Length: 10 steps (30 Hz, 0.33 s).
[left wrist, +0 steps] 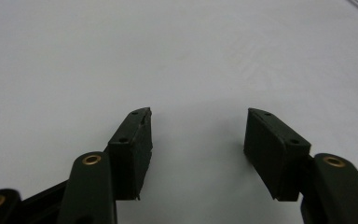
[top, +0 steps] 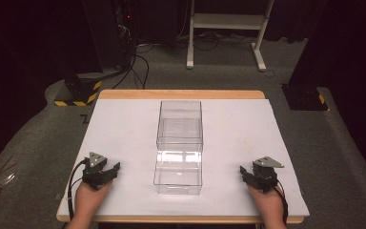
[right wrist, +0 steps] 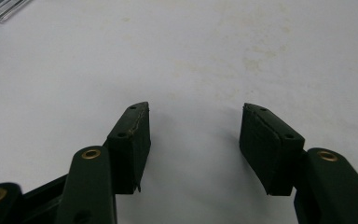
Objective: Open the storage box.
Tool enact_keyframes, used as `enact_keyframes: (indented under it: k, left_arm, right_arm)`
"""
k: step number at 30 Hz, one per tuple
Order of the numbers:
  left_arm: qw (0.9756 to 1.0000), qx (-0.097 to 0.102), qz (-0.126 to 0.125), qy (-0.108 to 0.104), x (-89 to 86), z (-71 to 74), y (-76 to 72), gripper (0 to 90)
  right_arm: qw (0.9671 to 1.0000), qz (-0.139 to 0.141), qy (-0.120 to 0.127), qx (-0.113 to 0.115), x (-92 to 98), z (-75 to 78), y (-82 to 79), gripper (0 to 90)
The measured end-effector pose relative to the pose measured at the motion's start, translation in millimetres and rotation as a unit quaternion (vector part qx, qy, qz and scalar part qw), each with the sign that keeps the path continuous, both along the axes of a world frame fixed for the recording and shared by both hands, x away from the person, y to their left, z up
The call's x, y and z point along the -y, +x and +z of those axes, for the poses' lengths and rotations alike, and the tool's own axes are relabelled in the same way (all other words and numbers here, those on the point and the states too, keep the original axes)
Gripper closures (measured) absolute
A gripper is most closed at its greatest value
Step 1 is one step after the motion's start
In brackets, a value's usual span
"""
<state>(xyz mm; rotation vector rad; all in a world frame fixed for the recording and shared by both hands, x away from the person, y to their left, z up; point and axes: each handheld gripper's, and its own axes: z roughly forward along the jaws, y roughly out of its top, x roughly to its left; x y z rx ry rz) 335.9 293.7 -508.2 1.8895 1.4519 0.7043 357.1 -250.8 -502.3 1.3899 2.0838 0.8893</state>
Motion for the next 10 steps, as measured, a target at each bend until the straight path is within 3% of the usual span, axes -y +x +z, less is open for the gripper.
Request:
enact_keyframes:
  k: [10]
  left_arm:
    - [1.0, -0.003, -0.001, -0.005, -0.5, 0.1, 0.2, 39.9]
  right_arm:
    - [1.0, -0.001, 0.001, -0.001, 0.0, 0.1, 0.0, 43.0]
